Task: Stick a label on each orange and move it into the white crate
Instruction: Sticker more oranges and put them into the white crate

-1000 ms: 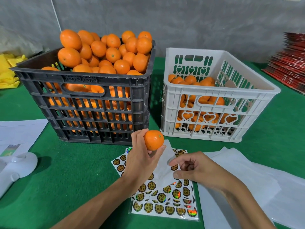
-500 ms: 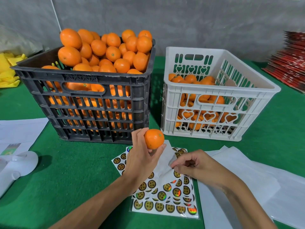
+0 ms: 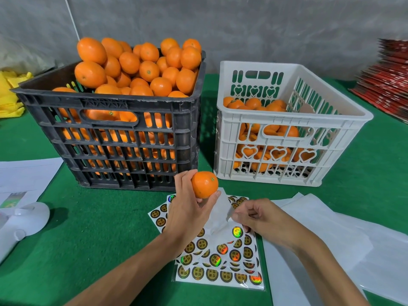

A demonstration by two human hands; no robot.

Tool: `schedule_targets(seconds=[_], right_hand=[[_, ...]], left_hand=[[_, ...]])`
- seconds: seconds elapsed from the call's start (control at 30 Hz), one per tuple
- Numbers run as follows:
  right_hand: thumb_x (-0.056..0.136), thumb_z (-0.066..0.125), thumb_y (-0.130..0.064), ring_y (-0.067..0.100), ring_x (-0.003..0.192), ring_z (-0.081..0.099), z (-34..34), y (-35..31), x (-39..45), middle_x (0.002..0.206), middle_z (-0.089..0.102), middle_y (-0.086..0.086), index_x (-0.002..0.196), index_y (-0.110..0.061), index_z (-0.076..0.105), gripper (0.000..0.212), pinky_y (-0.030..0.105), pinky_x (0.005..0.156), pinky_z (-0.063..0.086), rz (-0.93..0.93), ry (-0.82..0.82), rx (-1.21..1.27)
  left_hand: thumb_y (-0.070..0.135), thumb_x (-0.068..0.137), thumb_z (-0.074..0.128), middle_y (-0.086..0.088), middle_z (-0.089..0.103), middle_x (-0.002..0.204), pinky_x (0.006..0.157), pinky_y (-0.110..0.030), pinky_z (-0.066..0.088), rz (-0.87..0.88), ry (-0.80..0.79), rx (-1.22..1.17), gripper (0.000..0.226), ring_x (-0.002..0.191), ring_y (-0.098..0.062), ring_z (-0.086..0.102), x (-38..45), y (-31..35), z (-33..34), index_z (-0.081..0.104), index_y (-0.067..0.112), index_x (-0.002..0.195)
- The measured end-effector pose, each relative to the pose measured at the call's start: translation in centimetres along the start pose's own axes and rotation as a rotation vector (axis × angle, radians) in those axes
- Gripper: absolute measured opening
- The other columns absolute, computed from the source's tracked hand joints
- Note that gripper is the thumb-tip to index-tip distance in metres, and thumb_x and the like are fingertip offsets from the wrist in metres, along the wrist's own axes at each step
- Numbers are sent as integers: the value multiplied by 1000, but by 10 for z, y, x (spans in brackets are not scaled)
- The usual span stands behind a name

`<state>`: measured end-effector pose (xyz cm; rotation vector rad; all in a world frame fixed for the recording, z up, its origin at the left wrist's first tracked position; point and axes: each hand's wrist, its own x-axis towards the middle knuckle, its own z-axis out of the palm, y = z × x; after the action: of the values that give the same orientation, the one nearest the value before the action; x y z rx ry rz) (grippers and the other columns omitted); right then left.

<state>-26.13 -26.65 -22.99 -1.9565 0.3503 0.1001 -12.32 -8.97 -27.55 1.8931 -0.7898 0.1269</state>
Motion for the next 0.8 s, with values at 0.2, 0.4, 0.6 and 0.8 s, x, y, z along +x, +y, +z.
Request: schedule_targets(seconds=[0.2, 0.4, 0.6, 0.8], right_hand=[[104, 57, -38, 5, 63, 60, 11, -4, 11, 67, 64, -15, 87, -27, 62, 20, 14, 56, 41, -165, 622, -229], [103, 61, -31, 7, 82, 57, 42, -18, 21, 95, 55, -12, 100, -22, 70, 13, 29, 65, 50, -392, 818, -377], [104, 58, -36, 5, 104, 61, 46, -19, 12, 120, 58, -9, 127, -18, 70, 31, 30, 76, 57, -546, 750, -454], [95, 59, -58, 11, 91, 65, 40, -64, 9, 118, 62, 1, 131, -13, 66, 59, 23, 62, 57, -563, 958, -581]], left_hand=[[75, 84, 61, 17, 30, 143, 70, -16, 60, -19, -52, 55, 76, 91, 11, 65, 0, 3, -2, 33, 39, 144], [52, 85, 80, 14, 36, 144, 70, -25, 62, 100, -118, 173, 75, 93, -9, 65, 1, 11, 1, 42, 28, 146], [46, 86, 81, 13, 37, 143, 68, -17, 58, 93, -78, 150, 76, 91, 0, 62, 6, 17, -8, 42, 30, 149], [43, 84, 80, 6, 39, 144, 63, -13, 52, 305, 90, 160, 77, 84, -10, 62, 36, 68, -22, 47, 21, 151]])
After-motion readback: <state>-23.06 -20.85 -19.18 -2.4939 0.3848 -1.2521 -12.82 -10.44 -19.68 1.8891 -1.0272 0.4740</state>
